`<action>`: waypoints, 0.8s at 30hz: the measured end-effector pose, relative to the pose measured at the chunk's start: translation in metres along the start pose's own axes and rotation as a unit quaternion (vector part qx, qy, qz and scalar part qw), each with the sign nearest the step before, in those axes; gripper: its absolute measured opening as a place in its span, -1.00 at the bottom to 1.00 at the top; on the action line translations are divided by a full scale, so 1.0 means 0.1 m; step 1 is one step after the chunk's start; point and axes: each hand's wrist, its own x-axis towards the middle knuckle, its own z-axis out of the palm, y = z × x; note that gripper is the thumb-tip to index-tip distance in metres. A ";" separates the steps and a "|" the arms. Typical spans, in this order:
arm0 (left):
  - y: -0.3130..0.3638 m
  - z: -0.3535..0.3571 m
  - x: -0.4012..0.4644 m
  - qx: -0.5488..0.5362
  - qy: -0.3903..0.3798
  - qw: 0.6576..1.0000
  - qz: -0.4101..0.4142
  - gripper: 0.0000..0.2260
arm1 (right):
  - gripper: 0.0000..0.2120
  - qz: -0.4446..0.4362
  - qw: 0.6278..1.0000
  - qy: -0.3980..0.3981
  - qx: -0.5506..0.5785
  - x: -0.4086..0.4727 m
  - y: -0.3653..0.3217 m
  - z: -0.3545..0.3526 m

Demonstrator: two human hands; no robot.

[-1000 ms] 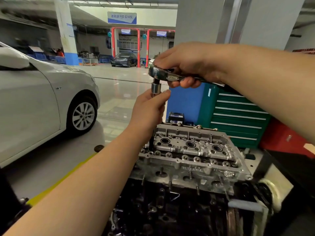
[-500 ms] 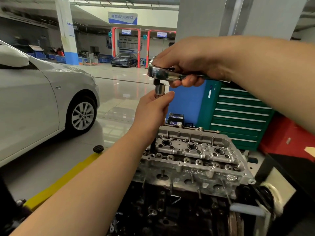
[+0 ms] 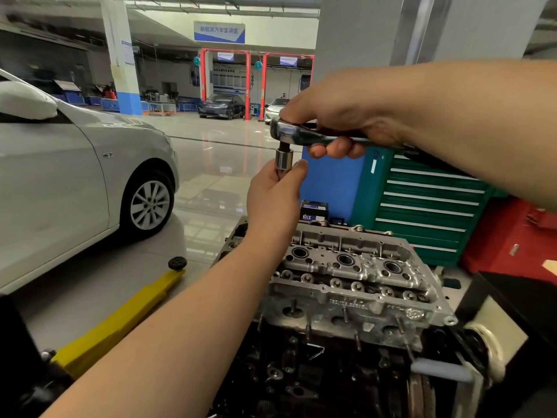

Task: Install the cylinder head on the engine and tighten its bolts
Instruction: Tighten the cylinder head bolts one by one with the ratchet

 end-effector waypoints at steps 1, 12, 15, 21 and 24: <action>0.00 0.00 0.01 0.002 -0.001 1.000 -0.003 -0.75 | -0.66 0.004 1.000 0.007 -0.011 0.00 -0.02 0.02; 0.12 -0.10 0.05 -0.047 -0.102 0.991 -0.067 -0.66 | -0.66 -0.061 0.988 -0.097 -0.100 0.15 0.02 -0.15; 0.15 -0.07 0.04 -0.038 -0.098 0.992 -0.074 -0.65 | -0.71 -0.114 0.973 -0.131 -0.151 0.24 0.00 -0.25; 0.11 -0.08 0.04 -0.048 -0.116 0.990 -0.062 -0.63 | -0.70 -0.144 0.953 -0.235 -0.128 0.38 0.05 -0.35; 0.08 -0.12 0.07 -0.082 -0.125 0.986 -0.068 -0.62 | -0.69 -0.163 0.950 -0.253 -0.081 0.46 0.14 -0.25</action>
